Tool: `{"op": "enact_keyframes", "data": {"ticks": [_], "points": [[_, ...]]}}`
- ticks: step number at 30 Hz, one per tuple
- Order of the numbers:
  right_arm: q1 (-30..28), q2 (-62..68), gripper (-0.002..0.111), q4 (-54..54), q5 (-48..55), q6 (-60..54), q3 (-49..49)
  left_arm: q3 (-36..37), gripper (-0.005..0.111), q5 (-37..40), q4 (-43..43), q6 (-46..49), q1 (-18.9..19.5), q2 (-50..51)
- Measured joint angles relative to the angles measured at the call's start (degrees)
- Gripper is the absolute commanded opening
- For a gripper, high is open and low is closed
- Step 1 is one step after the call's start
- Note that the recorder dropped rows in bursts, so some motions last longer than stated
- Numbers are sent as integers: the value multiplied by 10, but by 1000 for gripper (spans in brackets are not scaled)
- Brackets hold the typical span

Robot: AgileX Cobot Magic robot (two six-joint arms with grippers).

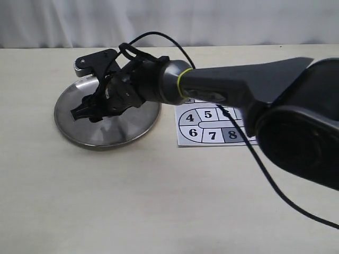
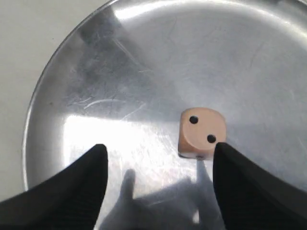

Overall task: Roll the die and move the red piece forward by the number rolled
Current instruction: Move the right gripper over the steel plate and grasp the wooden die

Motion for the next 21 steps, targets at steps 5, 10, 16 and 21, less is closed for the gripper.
{"op": "enact_keyframes", "data": {"ticks": [5, 10, 16, 21], "points": [[-13, 47, 60, -7, 3, -10, -49, 0, 0, 0, 0, 0, 0, 0], [-32, 67, 60, -9, 0, -12, -63, 0, 0, 0, 0, 0, 0, 0], [-32, 75, 29, -10, -25, -31, -63, 0, 0, 0, 0, 0, 0, 0], [-32, 76, 4, -10, -27, -38, -63, 0, 0, 0, 0, 0, 0, 0]]}}
